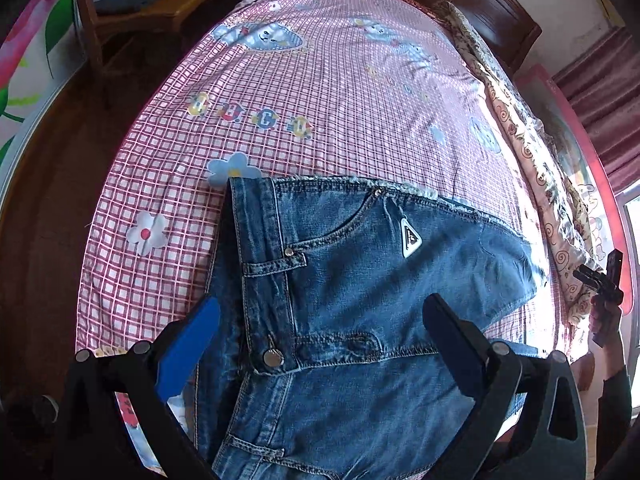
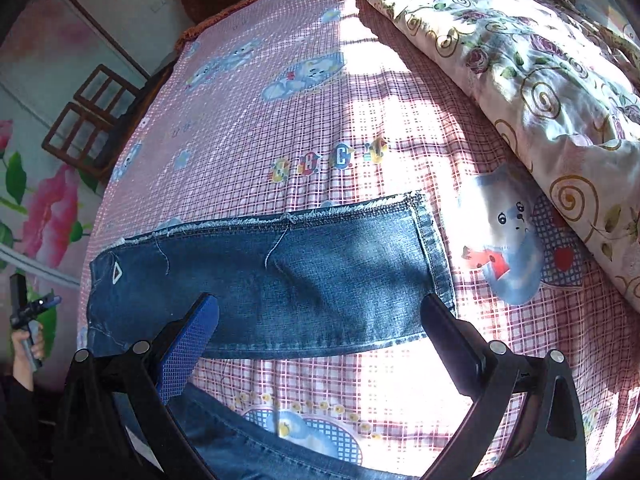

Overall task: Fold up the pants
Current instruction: 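Move left tool to the jeans waistband while right tool reaches a leg hem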

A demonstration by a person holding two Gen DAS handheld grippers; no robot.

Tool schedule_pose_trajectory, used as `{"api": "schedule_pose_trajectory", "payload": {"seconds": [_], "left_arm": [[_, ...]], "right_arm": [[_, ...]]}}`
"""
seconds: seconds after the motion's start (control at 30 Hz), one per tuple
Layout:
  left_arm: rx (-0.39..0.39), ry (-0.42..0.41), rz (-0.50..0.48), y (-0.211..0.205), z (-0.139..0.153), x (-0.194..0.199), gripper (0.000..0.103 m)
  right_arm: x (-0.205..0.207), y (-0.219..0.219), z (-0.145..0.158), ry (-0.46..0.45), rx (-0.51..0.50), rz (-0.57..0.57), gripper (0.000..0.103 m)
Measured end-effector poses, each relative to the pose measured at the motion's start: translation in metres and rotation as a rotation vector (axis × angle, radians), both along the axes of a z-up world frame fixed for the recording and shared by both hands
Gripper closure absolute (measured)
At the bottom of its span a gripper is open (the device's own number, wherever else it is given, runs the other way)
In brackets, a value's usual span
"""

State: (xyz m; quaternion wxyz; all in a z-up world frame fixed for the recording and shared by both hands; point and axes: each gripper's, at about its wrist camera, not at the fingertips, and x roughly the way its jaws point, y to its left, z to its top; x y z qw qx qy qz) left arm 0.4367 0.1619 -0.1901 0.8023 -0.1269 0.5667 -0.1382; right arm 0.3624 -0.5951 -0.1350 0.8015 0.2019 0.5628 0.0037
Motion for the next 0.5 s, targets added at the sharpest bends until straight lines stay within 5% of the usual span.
{"api": "schedule_pose_trajectory", "payload": {"seconds": [0.27,0.5], "left_arm": [[-0.183,0.076,0.020,0.042,-0.044,0.048,0.002],[-0.268,0.093,0.034,0.050,-0.078,0.071,0.002]], "right_arm": [[0.032,-0.067,-0.064,0.141,0.118,-0.094,0.003],[0.056,-0.071,-0.104,0.195,0.108,-0.075,0.040]]}}
